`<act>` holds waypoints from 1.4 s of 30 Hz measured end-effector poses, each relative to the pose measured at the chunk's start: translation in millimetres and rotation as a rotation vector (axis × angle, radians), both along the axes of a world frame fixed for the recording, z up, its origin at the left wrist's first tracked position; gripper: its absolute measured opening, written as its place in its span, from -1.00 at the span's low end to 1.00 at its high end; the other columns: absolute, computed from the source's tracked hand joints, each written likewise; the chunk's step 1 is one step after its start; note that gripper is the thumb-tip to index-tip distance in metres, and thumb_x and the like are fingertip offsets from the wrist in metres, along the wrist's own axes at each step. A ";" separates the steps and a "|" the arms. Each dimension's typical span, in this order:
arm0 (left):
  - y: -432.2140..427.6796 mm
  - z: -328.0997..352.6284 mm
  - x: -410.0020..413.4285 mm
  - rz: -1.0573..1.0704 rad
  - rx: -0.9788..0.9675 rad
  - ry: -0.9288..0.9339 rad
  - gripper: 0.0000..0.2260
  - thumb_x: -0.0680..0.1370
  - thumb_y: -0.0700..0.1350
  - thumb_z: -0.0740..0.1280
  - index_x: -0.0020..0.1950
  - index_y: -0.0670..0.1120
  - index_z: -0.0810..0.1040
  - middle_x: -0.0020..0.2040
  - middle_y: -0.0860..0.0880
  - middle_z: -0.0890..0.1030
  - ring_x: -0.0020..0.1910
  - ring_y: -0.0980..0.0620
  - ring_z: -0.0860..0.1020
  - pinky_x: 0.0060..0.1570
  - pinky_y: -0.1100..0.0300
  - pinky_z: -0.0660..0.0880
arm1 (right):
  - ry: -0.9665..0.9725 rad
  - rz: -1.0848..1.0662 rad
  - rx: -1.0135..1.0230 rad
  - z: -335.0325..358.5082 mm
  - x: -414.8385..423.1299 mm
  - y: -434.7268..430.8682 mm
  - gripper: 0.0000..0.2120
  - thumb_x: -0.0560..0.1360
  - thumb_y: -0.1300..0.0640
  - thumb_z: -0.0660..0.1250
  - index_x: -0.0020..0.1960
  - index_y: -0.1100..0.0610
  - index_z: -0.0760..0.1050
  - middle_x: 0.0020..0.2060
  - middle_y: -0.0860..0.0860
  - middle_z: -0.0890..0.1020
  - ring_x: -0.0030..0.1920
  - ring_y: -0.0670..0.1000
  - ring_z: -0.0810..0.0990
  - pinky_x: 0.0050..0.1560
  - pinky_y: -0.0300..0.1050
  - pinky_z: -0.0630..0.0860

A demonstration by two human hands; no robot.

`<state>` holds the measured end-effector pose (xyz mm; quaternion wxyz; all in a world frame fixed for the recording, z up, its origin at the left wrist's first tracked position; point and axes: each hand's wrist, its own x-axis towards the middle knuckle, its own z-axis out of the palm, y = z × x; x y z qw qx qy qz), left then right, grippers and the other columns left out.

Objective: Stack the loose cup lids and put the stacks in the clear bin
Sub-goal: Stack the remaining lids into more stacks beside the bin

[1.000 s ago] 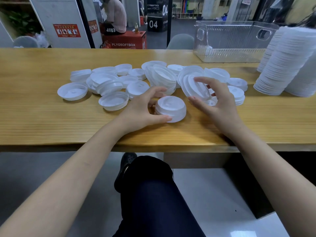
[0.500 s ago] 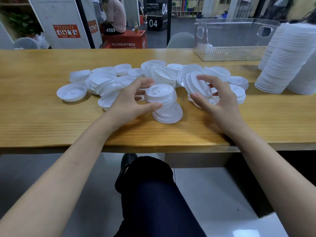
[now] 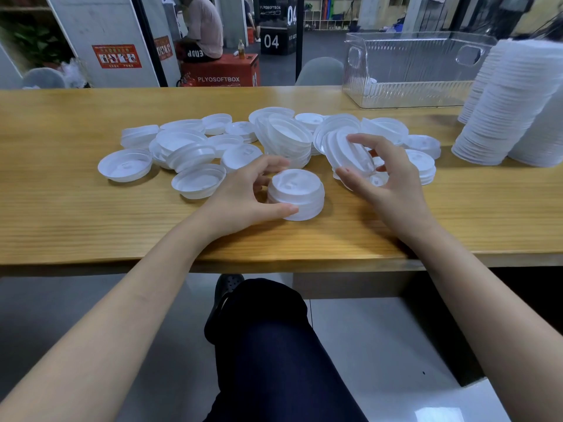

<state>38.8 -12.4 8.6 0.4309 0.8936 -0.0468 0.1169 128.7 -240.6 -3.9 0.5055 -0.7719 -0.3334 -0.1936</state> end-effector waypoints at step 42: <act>12.4 -1.0 -9.2 0.134 -0.042 -0.251 -0.72 0.56 0.05 0.35 0.25 0.05 0.49 0.12 0.16 0.59 0.12 0.25 0.53 0.13 0.37 0.41 | -0.106 0.127 -0.366 16.4 -8.8 20.6 -0.49 0.39 -0.36 0.30 0.25 -0.14 0.52 0.17 -0.25 0.56 0.19 -0.08 0.34 0.30 0.03 0.33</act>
